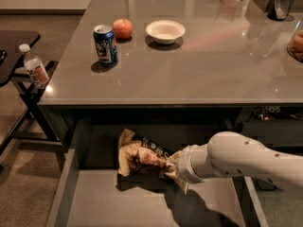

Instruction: Pick brown chip bag from top drawer and place on counter

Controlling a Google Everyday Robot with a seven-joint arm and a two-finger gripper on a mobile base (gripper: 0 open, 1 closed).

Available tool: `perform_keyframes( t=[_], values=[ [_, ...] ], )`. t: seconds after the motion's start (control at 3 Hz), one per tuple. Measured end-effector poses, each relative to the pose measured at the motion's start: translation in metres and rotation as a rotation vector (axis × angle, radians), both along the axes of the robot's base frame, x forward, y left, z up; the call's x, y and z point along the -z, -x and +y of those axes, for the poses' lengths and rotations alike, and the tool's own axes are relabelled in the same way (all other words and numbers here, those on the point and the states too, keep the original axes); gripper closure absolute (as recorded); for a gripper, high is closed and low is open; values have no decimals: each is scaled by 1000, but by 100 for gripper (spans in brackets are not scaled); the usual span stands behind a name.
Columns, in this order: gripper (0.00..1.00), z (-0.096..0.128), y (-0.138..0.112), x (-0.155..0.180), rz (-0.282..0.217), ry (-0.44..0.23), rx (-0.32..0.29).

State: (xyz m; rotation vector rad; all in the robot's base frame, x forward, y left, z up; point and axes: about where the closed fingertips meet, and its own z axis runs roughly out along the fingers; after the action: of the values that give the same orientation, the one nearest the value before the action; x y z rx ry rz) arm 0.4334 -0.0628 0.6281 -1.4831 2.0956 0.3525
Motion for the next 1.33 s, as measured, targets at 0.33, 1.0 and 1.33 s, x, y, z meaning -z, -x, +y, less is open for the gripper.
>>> perform_keyframes(
  t=[0.33, 1.0, 1.33],
  values=[
    [100, -13, 9, -27, -29, 1, -6],
    [100, -51, 10, -148, -189, 13, -19],
    [100, -72, 6, -230, -296, 47, -13]
  ],
)
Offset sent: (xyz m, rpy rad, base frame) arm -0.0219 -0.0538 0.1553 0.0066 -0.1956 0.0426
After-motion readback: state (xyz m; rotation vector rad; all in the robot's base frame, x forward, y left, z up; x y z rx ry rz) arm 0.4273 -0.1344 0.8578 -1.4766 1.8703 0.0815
